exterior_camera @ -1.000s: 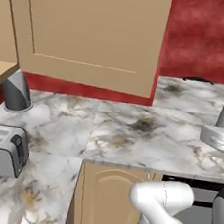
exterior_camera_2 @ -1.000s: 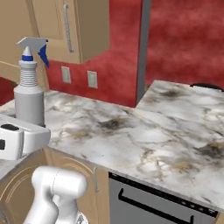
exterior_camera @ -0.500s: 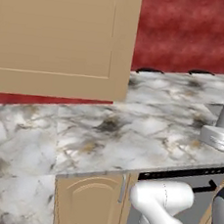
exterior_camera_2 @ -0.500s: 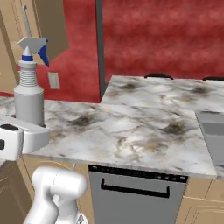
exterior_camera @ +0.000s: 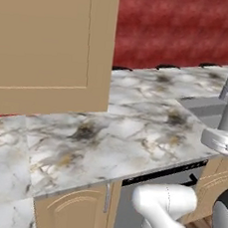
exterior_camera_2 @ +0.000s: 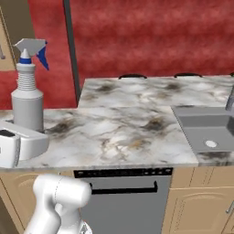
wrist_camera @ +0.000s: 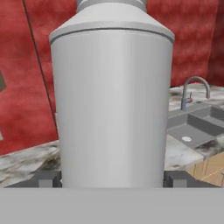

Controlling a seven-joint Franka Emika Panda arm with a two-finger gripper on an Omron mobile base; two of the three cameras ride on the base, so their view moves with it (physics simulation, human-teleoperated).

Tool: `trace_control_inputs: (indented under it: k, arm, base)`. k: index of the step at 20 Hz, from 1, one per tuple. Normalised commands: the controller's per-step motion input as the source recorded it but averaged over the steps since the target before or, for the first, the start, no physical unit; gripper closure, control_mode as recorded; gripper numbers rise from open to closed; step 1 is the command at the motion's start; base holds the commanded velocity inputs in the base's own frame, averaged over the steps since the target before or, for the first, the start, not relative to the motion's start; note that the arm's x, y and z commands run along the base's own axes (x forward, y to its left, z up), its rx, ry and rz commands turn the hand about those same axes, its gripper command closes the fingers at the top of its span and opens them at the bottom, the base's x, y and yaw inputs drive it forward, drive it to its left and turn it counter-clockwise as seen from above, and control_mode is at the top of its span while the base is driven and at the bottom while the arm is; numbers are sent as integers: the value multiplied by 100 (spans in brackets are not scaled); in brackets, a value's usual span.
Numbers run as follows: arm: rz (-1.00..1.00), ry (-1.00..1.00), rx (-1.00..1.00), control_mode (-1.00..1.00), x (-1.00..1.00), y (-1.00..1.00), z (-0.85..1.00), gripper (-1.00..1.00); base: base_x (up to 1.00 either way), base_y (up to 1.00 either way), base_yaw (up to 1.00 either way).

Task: Locate and retrieve the spray and spray from the cabinet. Place them next to the sink.

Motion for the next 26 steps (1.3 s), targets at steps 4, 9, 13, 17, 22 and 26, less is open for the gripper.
trace_control_inputs:
  k: [4, 9, 13, 17, 22, 26]
  arm:
    - [0, 0, 0, 100, 0, 0, 0, 100]
    - [0, 0, 0, 100, 0, 0, 0, 100]
    - [0, 0, 0, 100, 0, 0, 0, 100]
    - [0, 0, 0, 100, 0, 0, 0, 100]
    - [0, 0, 0, 100, 0, 0, 0, 100]
    - [0, 0, 0, 100, 0, 0, 0, 100]
  base:
    - [52, -15, 5]
    - [50, -40, 21]
    - [5, -72, 18]
    - [-7, -80, 12]
    - [0, -79, 10]
    - [3, -38, 7]
